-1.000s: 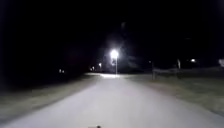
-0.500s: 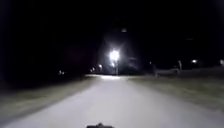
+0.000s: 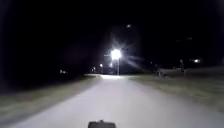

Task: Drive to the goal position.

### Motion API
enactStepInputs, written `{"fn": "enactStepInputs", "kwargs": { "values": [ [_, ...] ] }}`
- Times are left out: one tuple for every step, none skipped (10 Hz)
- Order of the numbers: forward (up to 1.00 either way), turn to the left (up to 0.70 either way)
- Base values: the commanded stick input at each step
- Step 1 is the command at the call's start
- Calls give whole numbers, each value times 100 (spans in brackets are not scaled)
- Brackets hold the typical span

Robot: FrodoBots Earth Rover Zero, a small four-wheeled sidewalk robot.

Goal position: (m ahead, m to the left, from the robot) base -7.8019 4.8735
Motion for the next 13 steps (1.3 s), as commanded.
{"fn": "enactStepInputs", "kwargs": {
  "values": [
    [100, 0],
    [100, 0],
    [100, 0],
    [100, 0],
    [100, 0],
    [100, 0],
    [100, 0],
    [100, 0],
    [0, 0],
    [0, 0],
    [0, 0],
    [0, 0],
    [0, 0]
  ]
}}
